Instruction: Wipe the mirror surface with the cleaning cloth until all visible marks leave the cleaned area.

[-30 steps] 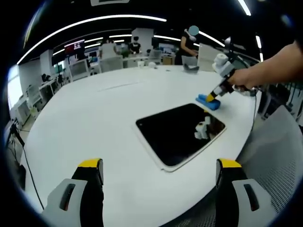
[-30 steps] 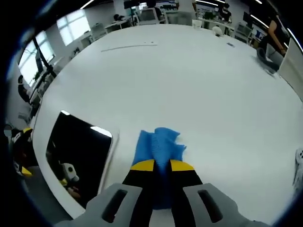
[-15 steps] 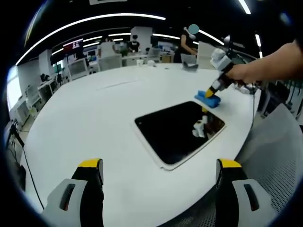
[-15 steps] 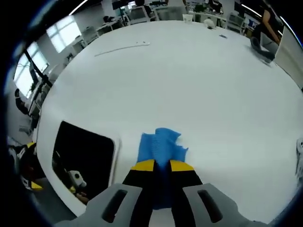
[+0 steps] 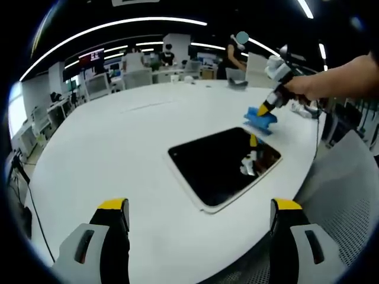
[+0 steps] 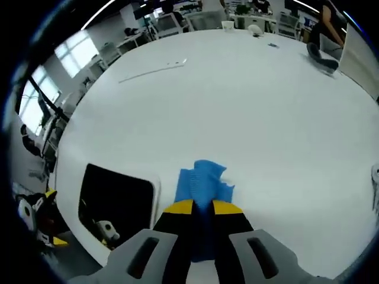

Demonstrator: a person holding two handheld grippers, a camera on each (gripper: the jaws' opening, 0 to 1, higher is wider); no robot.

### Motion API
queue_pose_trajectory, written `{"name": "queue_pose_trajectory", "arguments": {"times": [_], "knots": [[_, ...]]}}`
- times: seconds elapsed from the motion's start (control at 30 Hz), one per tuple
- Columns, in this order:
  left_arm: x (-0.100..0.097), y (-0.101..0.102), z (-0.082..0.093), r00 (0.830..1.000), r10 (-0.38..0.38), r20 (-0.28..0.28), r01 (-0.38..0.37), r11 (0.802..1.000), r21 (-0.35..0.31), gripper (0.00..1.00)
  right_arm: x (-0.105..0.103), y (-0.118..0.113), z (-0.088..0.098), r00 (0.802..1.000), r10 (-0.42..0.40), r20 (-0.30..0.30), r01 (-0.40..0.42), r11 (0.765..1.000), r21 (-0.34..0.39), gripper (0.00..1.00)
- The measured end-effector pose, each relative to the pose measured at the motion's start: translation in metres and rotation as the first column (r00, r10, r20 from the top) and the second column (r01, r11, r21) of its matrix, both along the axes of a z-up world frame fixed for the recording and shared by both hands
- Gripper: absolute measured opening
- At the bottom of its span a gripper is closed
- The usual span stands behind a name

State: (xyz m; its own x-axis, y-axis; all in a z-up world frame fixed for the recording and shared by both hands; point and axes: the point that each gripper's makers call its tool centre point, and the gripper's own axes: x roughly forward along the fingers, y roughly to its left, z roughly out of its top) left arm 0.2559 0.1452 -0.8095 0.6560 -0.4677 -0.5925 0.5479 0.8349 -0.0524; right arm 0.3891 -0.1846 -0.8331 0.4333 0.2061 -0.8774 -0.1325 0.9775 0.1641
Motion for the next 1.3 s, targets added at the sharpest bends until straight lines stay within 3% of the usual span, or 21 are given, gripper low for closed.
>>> {"name": "queue_pose_trajectory", "arguments": {"times": [0.63, 1.3], "knots": [[0.001, 0.001, 0.002, 1.000, 0.007, 0.010, -0.007, 1.000, -0.003, 1.00, -0.001, 0.015, -0.002, 1.000, -0.003, -0.014, 0.004, 1.000, 0.030, 0.05], [0.002, 0.002, 0.003, 1.000, 0.016, 0.015, -0.016, 1.000, -0.013, 0.99, -0.001, 0.058, -0.008, 1.000, 0.015, -0.013, -0.014, 0.999, 0.045, 0.05]]}}
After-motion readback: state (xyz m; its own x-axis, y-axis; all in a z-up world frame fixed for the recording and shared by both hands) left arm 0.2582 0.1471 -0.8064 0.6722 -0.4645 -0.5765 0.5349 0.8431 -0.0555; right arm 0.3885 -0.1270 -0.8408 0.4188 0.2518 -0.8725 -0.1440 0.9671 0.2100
